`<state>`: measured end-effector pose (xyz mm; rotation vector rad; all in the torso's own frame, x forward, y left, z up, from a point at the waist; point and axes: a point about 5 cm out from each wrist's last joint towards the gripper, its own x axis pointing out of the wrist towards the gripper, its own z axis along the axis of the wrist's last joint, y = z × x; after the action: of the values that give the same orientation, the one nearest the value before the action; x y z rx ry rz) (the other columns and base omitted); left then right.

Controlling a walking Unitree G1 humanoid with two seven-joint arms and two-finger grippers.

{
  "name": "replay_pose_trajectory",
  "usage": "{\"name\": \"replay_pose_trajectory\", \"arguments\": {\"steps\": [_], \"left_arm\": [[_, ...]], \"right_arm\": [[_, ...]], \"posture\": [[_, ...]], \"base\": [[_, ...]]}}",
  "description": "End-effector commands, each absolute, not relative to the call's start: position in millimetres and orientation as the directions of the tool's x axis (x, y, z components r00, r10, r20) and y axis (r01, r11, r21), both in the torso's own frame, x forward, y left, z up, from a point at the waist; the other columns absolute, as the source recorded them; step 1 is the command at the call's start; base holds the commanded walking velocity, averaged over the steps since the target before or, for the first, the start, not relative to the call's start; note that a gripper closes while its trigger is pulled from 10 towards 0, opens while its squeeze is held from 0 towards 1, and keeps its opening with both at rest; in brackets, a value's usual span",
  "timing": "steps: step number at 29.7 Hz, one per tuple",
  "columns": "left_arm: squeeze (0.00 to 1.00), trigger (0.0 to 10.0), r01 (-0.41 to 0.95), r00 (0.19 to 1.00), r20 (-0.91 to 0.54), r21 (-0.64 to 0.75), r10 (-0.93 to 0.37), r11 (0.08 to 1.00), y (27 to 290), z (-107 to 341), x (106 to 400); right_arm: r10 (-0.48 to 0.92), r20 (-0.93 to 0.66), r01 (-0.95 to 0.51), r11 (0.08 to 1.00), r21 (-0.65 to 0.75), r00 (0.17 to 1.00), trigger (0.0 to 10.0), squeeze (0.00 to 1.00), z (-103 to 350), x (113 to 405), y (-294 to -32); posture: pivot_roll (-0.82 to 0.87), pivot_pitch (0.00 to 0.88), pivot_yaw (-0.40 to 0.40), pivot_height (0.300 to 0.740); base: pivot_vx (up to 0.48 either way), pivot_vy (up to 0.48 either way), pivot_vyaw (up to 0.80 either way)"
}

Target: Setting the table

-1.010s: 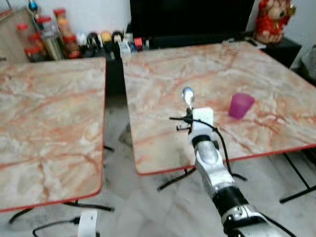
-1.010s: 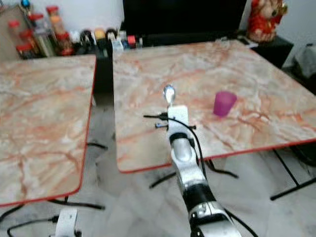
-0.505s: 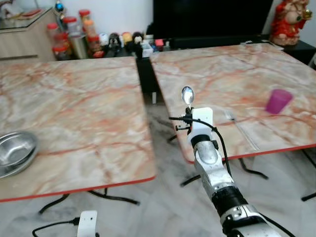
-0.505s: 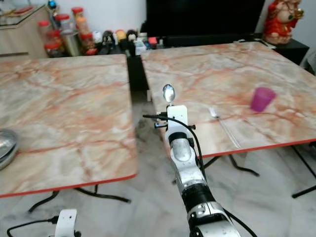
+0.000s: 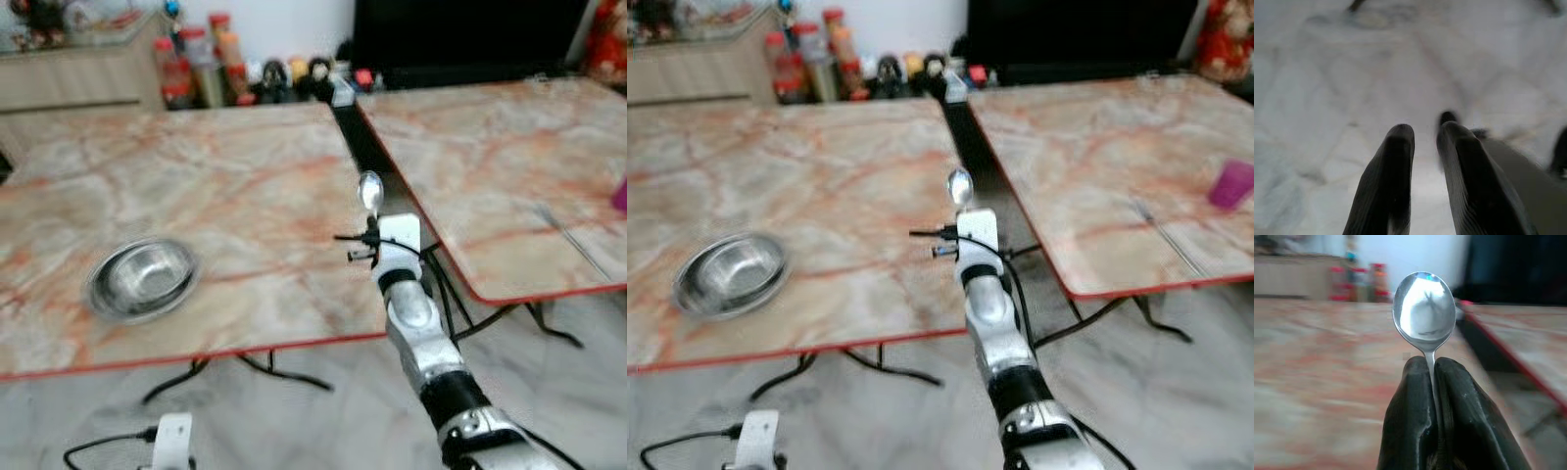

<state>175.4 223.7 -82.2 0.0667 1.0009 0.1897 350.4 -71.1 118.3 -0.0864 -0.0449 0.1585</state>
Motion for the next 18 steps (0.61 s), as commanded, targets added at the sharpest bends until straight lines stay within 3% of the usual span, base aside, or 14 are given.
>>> {"name": "replay_pose_trajectory", "arguments": {"steps": [1, 14, 18], "left_arm": [[0.0, 10.0, -0.131, 0.534, -0.827, 0.126, 0.178, 0.983, 218.7, -81.3, 179.6], [0.0, 10.0, -0.134, 0.538, -0.822, 0.133, 0.185, 0.982, 220.6, -80.5, 180.3], [0.0, 10.0, -0.131, 0.557, -0.812, 0.121, 0.174, 0.984, 219.3, -79.1, 183.2]], "right_arm": [[0.132, 0.057, -0.126, 0.987, -0.101, 0.99, 10.0, 0.0, 123.4, 354.3, -82.9], [0.127, 0.049, -0.122, 0.988, -0.095, 0.991, 10.0, 0.0, 122.1, 354.6, -83.5], [0.123, 0.047, -0.118, 0.988, -0.095, 0.991, 10.0, 0.0, 121.7, 354.7, -84.5]], "posture": [[-0.05, 0.015, -0.001, 0.74], [-0.05, 0.018, 0.003, 0.74], [-0.05, 0.018, 0.003, 0.74]], "base": [[0.0, 0.48, 0.0], [0.0, 0.462, 0.0], [0.0, 0.0, 0.0]]}}
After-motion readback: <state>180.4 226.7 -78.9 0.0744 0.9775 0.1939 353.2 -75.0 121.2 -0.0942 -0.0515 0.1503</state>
